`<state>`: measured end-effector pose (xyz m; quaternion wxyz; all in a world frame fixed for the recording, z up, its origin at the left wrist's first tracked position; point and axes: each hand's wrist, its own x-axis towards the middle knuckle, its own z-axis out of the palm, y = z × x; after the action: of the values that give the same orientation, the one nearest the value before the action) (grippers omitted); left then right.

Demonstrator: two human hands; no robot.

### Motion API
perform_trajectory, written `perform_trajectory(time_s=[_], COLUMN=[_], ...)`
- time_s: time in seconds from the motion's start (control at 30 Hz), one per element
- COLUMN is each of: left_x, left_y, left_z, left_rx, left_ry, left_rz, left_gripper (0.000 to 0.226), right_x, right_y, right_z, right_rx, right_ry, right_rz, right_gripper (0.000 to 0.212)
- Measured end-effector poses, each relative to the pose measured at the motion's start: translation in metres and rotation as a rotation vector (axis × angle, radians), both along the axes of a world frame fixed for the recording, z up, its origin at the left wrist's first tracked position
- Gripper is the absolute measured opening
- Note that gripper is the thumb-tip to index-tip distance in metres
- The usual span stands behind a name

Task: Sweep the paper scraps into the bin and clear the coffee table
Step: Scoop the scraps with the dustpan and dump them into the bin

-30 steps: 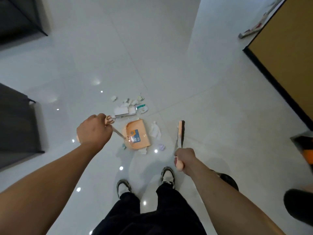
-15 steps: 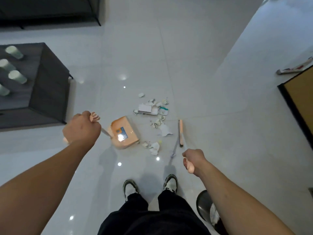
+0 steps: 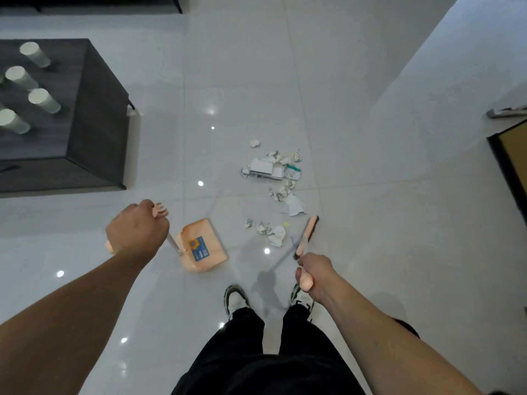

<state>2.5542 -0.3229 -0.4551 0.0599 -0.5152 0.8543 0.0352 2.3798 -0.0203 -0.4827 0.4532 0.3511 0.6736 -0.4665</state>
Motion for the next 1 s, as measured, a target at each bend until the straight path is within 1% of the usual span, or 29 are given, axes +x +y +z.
perform_trajectory(time_s=[0.1, 0.2, 0.3, 0.5, 0.6, 0.73, 0.87, 0.93, 0.97, 1.0], left_x=[0.001, 0.001, 0.005, 0.015, 0.014, 0.011, 0.014, 0.020, 0.022, 0.024], left_y=[-0.012, -0.024, -0.032, -0.047, -0.045, -0.038, -0.044, -0.051, -0.053, -0.055], left_z=[-0.005, -0.006, -0.008, -0.010, -0.013, -0.020, -0.022, -0.023, -0.024, -0.025], left_rx=[-0.010, -0.023, -0.024, -0.020, 0.025, 0.067, 0.088, 0.098, 0.093, 0.085], left_ry=[0.022, 0.027, 0.042, 0.056, 0.072, 0.077, 0.069, 0.062, 0.059, 0.055], left_rz=[-0.022, -0.061, -0.079, -0.070, -0.033, -0.059, -0.047, -0.024, -0.022, -0.024], left_gripper=[0.013, 0.013, 0.013, 0.014, 0.012, 0.006, 0.008, 0.008, 0.010, 0.011], right_x=[0.008, 0.011, 0.008, 0.002, -0.002, -0.002, 0.016, 0.030, 0.036, 0.042], right_y=[-0.018, -0.028, -0.033, -0.048, -0.054, -0.053, -0.050, -0.054, -0.056, -0.060], right_z=[-0.001, -0.002, 0.001, 0.006, 0.000, -0.015, -0.029, -0.034, -0.034, -0.034], right_rx=[-0.015, -0.020, -0.049, 0.068, 0.124, 0.174, 0.165, 0.152, 0.142, 0.126], right_ry=[-0.009, -0.030, -0.053, 0.041, 0.103, 0.148, 0.090, 0.072, 0.071, 0.064], right_rz=[0.069, 0.140, 0.163, 0.323, 0.444, 0.579, 0.756, 0.855, 0.883, 0.894], right_gripper=[0.008, 0.016, 0.011, 0.005, 0.006, 0.004, 0.005, 0.002, 0.006, 0.007])
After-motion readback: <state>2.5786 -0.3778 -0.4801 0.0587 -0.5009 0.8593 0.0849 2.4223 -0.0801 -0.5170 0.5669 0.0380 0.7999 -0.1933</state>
